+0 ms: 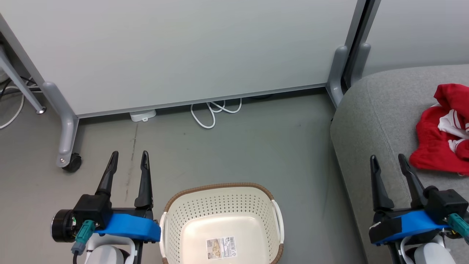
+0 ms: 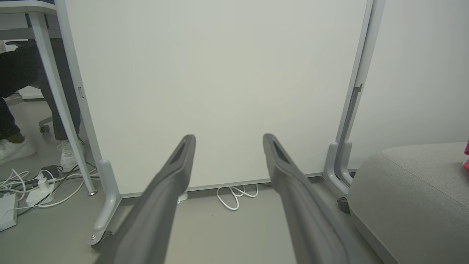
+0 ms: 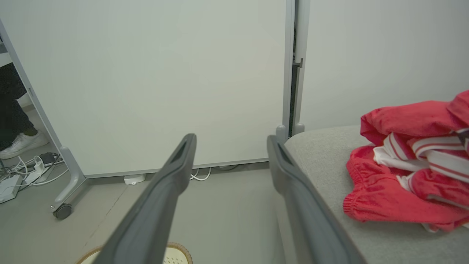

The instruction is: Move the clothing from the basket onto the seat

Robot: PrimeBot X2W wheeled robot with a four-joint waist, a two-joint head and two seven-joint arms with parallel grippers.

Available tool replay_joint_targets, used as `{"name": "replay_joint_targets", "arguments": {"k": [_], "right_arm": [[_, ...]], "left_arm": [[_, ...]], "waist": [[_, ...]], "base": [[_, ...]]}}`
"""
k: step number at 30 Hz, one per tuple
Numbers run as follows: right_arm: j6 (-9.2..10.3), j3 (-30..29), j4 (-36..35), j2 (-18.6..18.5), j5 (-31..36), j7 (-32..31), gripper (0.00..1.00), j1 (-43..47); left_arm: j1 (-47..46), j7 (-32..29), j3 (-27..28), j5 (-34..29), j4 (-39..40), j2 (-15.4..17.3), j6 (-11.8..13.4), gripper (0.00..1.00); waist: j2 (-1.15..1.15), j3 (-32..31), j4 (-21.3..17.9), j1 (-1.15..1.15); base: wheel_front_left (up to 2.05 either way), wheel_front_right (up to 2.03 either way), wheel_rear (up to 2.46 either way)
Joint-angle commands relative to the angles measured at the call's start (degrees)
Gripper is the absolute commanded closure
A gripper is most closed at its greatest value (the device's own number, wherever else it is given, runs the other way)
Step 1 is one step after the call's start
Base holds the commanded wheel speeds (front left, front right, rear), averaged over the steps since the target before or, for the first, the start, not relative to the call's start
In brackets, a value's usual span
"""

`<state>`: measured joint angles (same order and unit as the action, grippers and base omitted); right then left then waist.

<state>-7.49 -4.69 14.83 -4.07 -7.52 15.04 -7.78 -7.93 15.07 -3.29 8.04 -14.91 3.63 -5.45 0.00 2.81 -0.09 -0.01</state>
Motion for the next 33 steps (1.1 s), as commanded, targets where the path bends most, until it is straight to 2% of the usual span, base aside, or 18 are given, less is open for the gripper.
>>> {"name": "replay_joint_targets", "arguments": {"k": [1, 12, 26, 27, 33], "right_arm": [[-0.01, -0.1, 0.2, 0.2, -0.2, 0.2, 0.00, 0.9], [-0.01, -0.5, 0.8, 0.9, -0.6, 0.2, 0.00, 2.7], [-0.01, -0.4, 1.3, 1.1, -0.8, 0.2, 0.00, 3.4], [0.00, -0.5, 1.3, 1.0, -0.7, 0.0, 1.00, 2.5], [0.00, -0.7, 4.0, 1.2, -2.1, -0.8, 1.00, 3.1]], "left_arm": [[0.5, 0.1, 0.3, -0.2, -0.1, 0.0, -0.2, 0.00], [2.2, 0.1, 2.0, -0.8, -0.7, -0.7, -1.1, 0.00], [2.9, 0.1, 1.4, -0.1, -1.4, -0.7, -1.2, 0.00], [2.8, 0.0, 1.4, 0.0, -1.4, -0.7, -1.2, 1.00], [4.4, -0.9, 1.6, 1.5, -4.0, -0.7, -1.2, 1.00]], "waist": [[0.00, -0.1, 0.2, 0.01], [0.00, -0.9, 1.5, 0.01], [0.00, -1.5, 2.2, 0.01], [0.00, -1.5, 2.2, 0.01], [0.00, -1.5, 2.2, 0.01]], "base": [[0.00, 0.00, 0.00], [0.00, 0.00, 0.00], [0.00, 0.00, 0.00], [0.00, 0.00, 0.00], [0.00, 0.00, 0.00]]}}
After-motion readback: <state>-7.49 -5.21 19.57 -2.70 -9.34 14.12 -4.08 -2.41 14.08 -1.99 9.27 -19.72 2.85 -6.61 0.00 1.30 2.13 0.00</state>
